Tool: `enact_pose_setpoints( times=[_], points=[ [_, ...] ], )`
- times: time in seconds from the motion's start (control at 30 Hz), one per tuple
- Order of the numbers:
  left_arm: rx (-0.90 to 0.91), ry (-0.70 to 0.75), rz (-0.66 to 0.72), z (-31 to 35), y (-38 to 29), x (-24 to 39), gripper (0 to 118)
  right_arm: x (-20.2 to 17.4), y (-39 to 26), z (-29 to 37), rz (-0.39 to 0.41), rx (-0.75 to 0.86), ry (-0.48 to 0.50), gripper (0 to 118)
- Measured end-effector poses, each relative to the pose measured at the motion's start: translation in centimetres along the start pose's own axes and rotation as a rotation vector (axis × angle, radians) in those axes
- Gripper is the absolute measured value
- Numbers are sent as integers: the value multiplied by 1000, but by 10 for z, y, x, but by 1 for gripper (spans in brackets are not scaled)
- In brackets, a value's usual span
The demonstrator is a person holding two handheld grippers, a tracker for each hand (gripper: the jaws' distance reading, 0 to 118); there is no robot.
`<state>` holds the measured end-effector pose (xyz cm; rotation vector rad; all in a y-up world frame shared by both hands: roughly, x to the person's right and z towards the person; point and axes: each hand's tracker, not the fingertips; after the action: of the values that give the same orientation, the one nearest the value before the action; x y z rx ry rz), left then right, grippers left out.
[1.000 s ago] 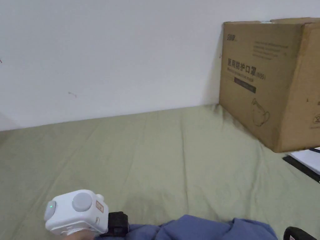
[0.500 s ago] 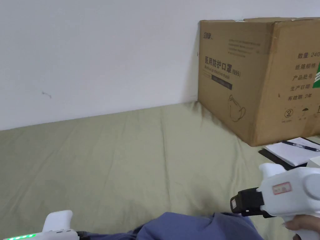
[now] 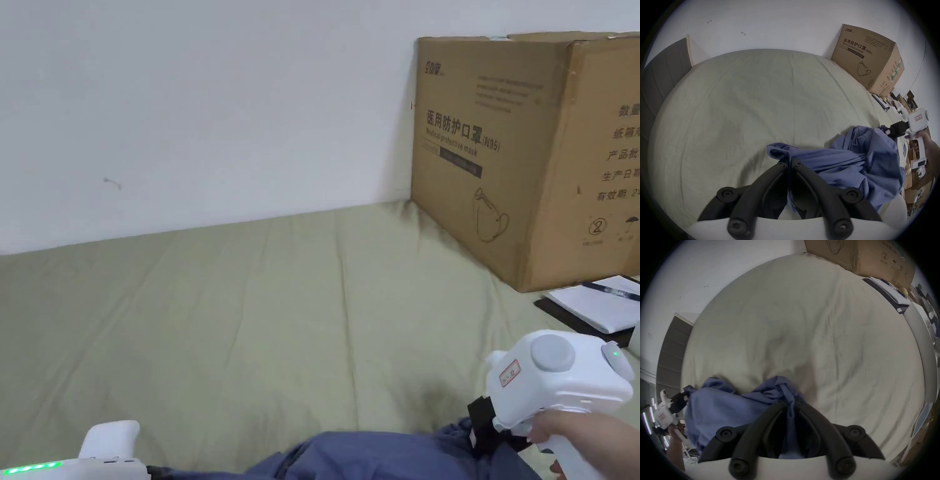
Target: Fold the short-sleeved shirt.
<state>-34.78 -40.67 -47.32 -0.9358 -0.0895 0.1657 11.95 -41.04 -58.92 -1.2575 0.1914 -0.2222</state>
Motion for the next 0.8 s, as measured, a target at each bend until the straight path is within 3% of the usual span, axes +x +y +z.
enact_pose_setpoints(
  times=[0.1, 0.23, 0.37, 0.8],
  points=[
    [24, 22, 8, 18, 10, -3, 2, 4, 1, 39, -25, 79, 87, 7],
    [155, 45, 74, 64, 32, -6, 2, 10, 10, 111, -58, 234, 297, 7],
    [271, 90, 27, 112, 65, -8, 2, 6, 30, 179, -28, 353, 194, 7],
    [611, 209, 128, 264, 182, -29, 2, -43, 94, 327, 11, 688, 77, 7]
  ],
)
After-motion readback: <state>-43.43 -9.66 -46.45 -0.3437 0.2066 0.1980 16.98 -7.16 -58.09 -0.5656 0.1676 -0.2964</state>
